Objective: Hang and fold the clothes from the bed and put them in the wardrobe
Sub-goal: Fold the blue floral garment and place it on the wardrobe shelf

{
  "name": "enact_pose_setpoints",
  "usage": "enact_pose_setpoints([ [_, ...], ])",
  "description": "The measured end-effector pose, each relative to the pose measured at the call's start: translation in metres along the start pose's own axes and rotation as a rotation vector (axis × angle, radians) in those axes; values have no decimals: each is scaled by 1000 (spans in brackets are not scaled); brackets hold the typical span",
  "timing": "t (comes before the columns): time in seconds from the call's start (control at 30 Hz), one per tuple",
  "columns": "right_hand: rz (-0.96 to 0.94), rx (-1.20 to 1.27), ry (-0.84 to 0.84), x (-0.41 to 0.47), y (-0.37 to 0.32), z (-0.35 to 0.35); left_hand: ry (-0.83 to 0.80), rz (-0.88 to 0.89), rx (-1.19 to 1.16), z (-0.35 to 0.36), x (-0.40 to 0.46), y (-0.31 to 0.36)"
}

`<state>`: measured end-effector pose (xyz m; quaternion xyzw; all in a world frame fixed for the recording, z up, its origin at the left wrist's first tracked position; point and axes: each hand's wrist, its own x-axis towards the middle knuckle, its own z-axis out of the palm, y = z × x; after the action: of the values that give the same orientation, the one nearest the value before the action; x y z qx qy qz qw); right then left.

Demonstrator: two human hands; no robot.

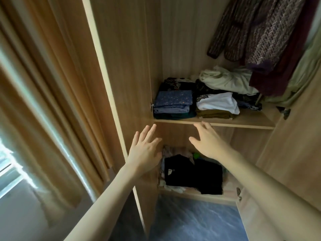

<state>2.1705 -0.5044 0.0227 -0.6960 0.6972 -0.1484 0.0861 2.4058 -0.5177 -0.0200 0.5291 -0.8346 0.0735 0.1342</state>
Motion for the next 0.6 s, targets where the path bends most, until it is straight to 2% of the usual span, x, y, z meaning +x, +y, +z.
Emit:
enact_pose_setpoints([
  [0.1, -2, -27, 10, -11, -16, 5, 33, -9, -38, -4, -14, -12],
  [0.23, -21, -82, 34, -21, -33, 6, 220, -17, -56, -17, -16, -24],
  [0.37, -28, -120, 34, -24, -44, 3, 296, -83, -108, -32, -13, -36],
  [0.53, -23, -154, 38, -25, -51, -3, 486, -24, -155, -45, -3, -49],
  [0.6, -24, -156, 53, -24, -53, -4, 576, -52, -175, -48, 3, -52],
])
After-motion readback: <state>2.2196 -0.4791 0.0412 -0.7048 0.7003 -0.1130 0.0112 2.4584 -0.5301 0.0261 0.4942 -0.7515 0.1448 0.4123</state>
